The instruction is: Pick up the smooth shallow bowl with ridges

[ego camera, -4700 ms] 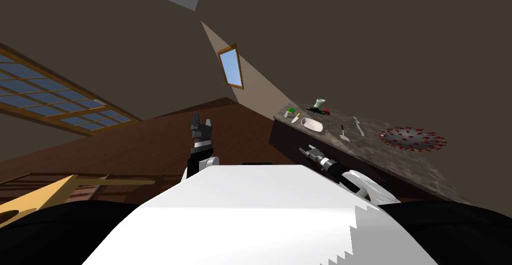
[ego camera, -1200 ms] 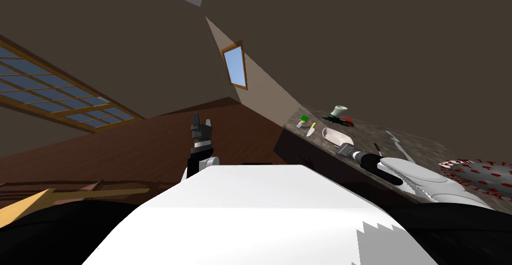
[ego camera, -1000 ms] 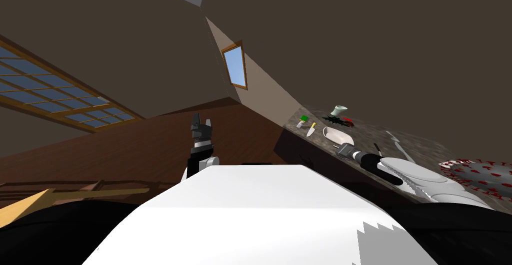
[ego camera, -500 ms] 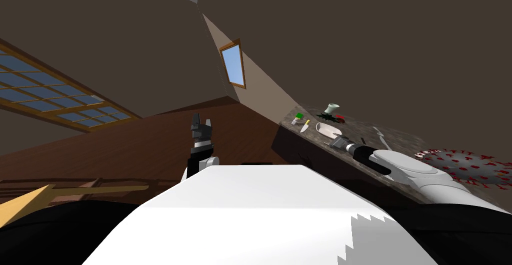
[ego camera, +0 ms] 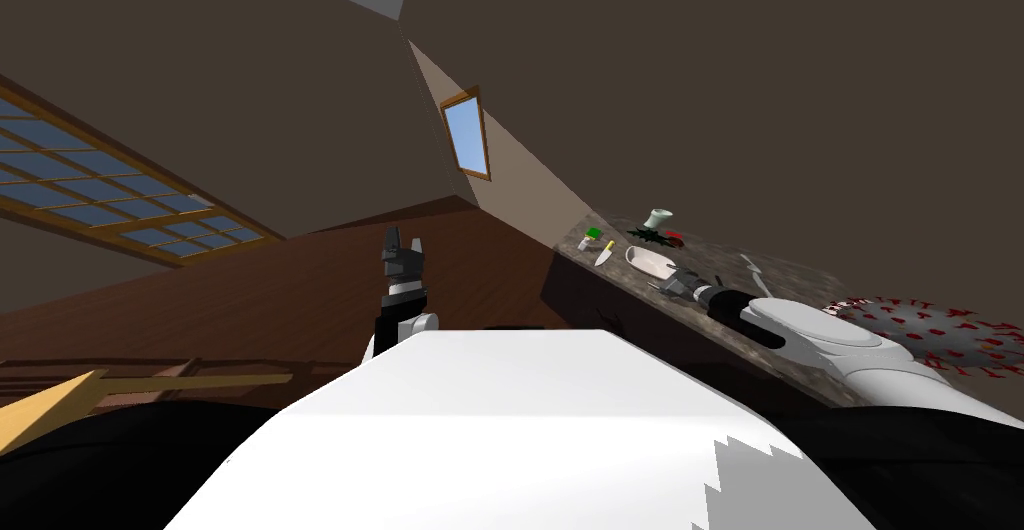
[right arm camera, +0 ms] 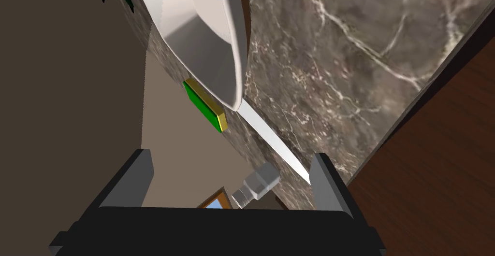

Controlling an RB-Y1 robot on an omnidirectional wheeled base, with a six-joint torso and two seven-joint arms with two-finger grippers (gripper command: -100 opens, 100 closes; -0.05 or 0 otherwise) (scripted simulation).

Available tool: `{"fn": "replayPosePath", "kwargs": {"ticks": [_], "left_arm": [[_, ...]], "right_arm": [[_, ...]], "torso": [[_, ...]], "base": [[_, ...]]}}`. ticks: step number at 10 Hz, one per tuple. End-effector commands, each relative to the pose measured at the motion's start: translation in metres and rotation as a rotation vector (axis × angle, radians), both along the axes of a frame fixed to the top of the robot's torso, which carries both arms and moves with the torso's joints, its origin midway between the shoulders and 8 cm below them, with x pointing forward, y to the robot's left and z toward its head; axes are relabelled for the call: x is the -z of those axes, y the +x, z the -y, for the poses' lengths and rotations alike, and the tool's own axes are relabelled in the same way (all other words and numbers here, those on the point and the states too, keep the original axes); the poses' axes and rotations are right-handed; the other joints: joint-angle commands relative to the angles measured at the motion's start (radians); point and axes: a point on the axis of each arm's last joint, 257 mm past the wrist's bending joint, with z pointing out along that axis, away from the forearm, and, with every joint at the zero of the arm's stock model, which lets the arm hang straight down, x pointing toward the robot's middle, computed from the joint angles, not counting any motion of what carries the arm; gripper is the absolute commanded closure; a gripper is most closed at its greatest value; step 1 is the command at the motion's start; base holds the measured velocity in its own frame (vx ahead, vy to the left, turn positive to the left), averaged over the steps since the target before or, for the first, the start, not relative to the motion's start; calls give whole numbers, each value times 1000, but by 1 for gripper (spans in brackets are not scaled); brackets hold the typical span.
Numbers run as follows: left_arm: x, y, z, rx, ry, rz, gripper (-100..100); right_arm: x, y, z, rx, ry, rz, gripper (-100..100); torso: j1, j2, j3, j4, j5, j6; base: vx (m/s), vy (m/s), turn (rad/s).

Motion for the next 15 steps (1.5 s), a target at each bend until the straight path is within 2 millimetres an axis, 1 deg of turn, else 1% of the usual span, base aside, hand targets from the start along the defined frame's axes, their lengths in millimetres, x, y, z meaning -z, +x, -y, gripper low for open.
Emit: {"fn": "replayPosePath", "kwargs": {"ticks": [1, 2, 5, 6, 7, 8, 9, 10, 11, 12, 13, 14, 15], "left_arm": [[0, 0, 0, 0, 0, 0, 0], [0, 0, 0, 0, 0, 0, 0], [0, 0, 0, 0, 0, 0, 0], [0, 0, 0, 0, 0, 0, 0], [0, 0, 0, 0, 0, 0, 0], [0, 0, 0, 0, 0, 0, 0], [0, 0, 0, 0, 0, 1, 0], [0, 0, 0, 0, 0, 1, 0], [0, 0, 0, 0, 0, 0, 0], [0, 0, 0, 0, 0, 1, 0], [0, 0, 0, 0, 0, 0, 0], [0, 0, 0, 0, 0, 1, 0], [0, 0, 0, 0, 0, 0, 0]], "right_arm": [[11, -16, 12, 18, -9, -38, -100], [15, -21, 16, 22, -14, -51, -100], [33, -50, 39, 52, -39, -124, -100], [30, -42, 36, 47, -33, -107, -100], [31, -44, 37, 46, -34, -111, 0], [34, -54, 52, 102, -26, -115, -100], [36, -62, 64, 150, -18, -115, -100], [36, -65, 67, 158, -20, -119, -100], [38, -77, 82, 214, -15, -121, -100], [38, -77, 82, 214, -15, -121, -100], [40, -89, 97, 270, -11, -123, -100], [40, -89, 97, 270, -11, -123, -100], [41, -102, 111, 326, -8, -124, -100]], "torso": [[0, 0, 0, 0, 0, 0], [3, -3, -2, -1, 0, 0], [5, 0, 0, 0, 1, 0], [5, -1, -1, 0, 1, 0], [4, 2, 1, 0, 1, 0], [3, 5, 2, 1, 1, 0], [2, 10, 5, 2, 1, -2], [-1, 16, 9, 3, 0, -1], [-2, 18, 10, 4, 0, 0], [-2, 19, 11, 4, 0, -1], [-1, 16, 9, 4, 0, 1], [0, 16, 9, 3, 0, -1], [0, 15, 8, 3, 0, 1]], "base": [[159, 23, 25], [116, 55, 21], [98, 47, 23], [49, 19, 2], [9, 3, 1], [-92, -15, 408], [-192, -58, 475], [-187, -58, 231], [-188, -52, 367], [-137, -25, 229], [-143, -4, 366], [-121, -6, 186], [-136, -6, 354]]}}
